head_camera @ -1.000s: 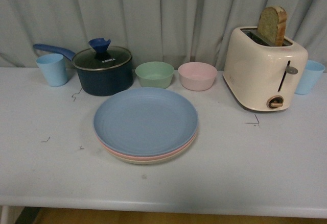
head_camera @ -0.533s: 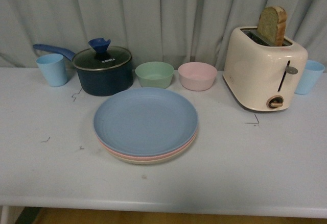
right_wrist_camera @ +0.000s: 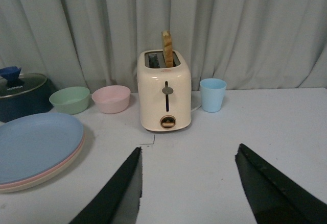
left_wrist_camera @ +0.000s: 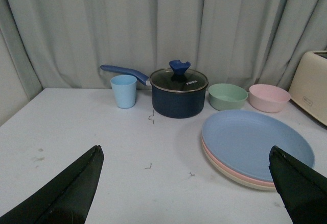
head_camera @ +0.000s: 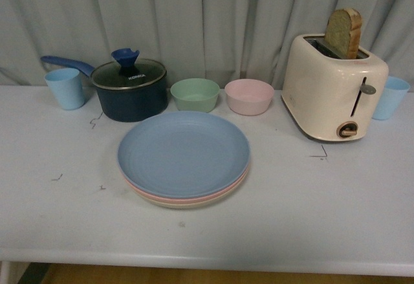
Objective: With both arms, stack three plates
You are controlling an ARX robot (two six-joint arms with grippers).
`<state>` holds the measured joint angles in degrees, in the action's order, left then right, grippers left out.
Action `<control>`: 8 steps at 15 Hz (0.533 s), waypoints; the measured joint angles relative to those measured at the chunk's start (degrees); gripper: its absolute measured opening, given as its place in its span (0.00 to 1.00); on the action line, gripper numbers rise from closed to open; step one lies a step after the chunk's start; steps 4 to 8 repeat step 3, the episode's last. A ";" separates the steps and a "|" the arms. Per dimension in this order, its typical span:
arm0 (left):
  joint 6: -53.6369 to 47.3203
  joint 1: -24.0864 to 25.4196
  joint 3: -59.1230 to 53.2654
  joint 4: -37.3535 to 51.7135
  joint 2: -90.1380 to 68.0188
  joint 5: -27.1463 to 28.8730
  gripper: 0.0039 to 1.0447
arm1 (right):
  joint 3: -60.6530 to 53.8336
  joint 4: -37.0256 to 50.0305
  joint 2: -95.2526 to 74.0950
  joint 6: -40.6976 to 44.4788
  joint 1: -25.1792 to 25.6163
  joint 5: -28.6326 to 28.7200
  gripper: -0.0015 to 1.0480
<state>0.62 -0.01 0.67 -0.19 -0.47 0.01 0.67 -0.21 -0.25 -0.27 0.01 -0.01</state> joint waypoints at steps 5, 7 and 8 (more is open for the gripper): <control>0.00 0.00 0.00 0.00 0.00 0.00 0.94 | 0.00 0.00 0.00 -0.02 0.00 0.00 0.94; 0.00 0.00 0.00 0.00 0.00 0.00 0.94 | 0.00 0.00 0.00 -0.02 0.00 0.00 0.94; 0.00 0.00 0.00 0.00 0.00 0.00 0.94 | 0.00 0.00 0.00 -0.02 0.00 0.00 0.94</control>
